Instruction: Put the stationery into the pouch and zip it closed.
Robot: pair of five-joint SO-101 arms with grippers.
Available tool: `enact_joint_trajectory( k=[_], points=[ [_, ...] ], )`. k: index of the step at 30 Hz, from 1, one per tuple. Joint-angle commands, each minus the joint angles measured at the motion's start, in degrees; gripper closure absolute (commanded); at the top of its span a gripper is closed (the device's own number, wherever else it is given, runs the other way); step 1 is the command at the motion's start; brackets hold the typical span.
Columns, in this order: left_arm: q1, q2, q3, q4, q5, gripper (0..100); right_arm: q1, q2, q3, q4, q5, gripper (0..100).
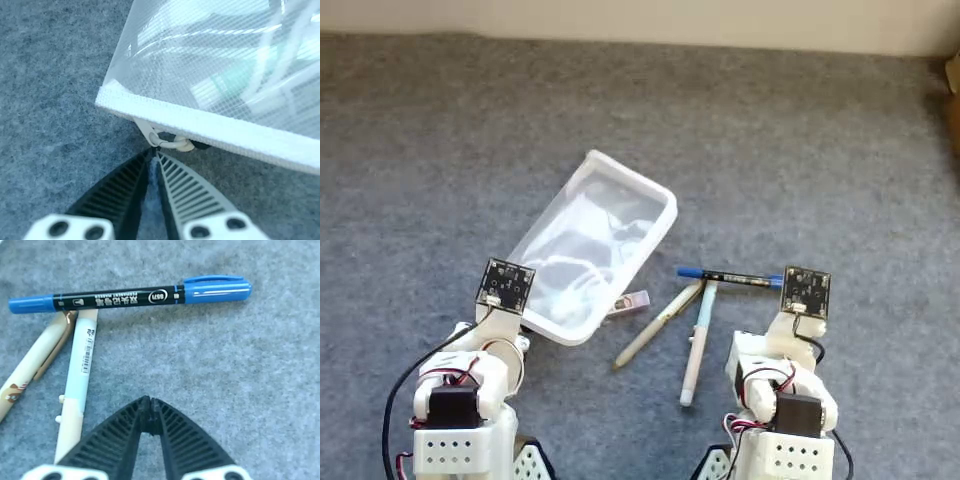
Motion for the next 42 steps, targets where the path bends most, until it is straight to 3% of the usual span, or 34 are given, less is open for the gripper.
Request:
enact_joint_trajectory(
  k=[1,36,42],
  points=[
    [0.9,-0.7,1.1,0.3,0.5,99,0.7,-0.1,7.5,0.2,-0.3,99.3],
    [0.7,-0.8,-0.5,0.2,0.4,99,0.5,-0.1,7.5,-0.2,-0.4,99.3],
    [-6.2,-0.8,-9.2,0.0,0.4,99,0.6,-0.1,7.5,0.0,-0.3,99.3]
  ],
)
